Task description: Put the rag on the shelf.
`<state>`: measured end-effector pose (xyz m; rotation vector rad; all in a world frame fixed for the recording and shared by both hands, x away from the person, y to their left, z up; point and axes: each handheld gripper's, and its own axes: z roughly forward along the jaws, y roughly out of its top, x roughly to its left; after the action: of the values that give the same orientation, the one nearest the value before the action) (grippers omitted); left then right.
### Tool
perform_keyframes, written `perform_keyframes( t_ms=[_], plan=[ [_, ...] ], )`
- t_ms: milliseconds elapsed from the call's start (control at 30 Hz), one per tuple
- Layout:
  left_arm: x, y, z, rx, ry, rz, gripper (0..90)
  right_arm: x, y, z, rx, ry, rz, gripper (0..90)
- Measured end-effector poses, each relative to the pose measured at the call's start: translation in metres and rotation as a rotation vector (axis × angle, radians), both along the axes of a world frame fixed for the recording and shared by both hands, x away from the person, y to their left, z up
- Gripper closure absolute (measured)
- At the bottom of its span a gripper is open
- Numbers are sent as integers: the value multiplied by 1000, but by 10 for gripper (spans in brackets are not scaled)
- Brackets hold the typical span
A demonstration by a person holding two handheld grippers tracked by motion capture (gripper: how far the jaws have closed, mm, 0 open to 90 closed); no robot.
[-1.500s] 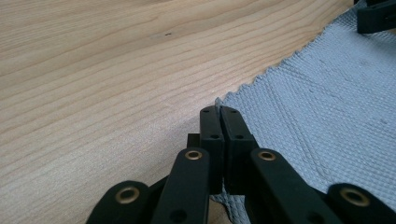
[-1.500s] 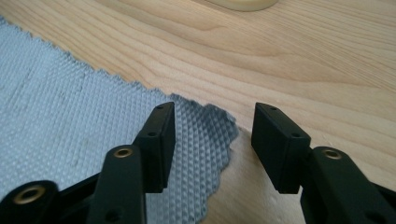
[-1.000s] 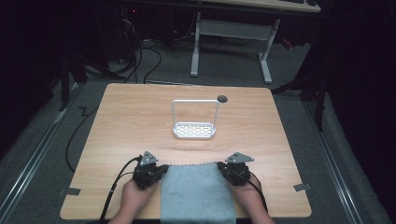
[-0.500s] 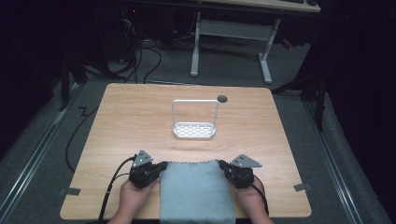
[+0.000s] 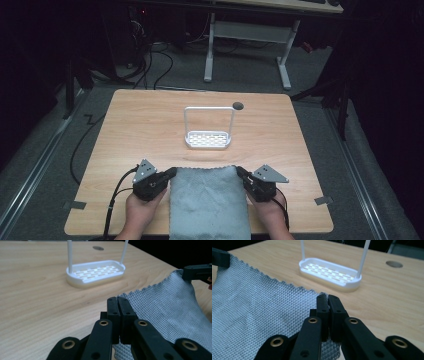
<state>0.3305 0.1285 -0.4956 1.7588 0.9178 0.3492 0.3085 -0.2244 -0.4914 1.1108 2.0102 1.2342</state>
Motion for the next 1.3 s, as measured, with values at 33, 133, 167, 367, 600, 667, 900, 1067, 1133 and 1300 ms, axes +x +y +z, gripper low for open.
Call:
perform_keyframes(
  t_ms=[33, 133, 167, 367, 600, 667, 900, 1067, 1133, 1300],
  plan=[
    [-1, 0, 3, -7, -12, 3, 890, -1, 0, 3, 1, -10, 0, 883],
    [-4, 1, 12, -34, -46, 10, 890, -2, 1, 12, 13, -50, -4, 883],
    [-4, 1, 15, -39, -58, 10, 890, -2, 1, 15, 20, -65, -5, 883],
    [4, 2, 28, -58, -83, 18, 891, 0, -1, 31, 45, -117, -13, 883],
    [15, 2, 49, -68, -145, 35, 891, 7, -4, 46, 71, -155, -27, 886],
    [17, 2, 54, -76, -161, 40, 892, 9, -5, 51, 78, -172, -33, 886],
    [25, -2, 69, -82, -200, 45, 893, 13, -5, 69, 84, -217, -42, 894],
    [28, -3, 82, -95, -230, 45, 894, 16, -7, 82, 115, -237, -50, 894],
    [29, -3, 88, -98, -246, 43, 894, 17, -8, 88, 123, -246, -51, 894],
    [32, -4, 104, -103, -282, 37, 894, 19, -11, 102, 124, -275, -49, 894]
  ],
)
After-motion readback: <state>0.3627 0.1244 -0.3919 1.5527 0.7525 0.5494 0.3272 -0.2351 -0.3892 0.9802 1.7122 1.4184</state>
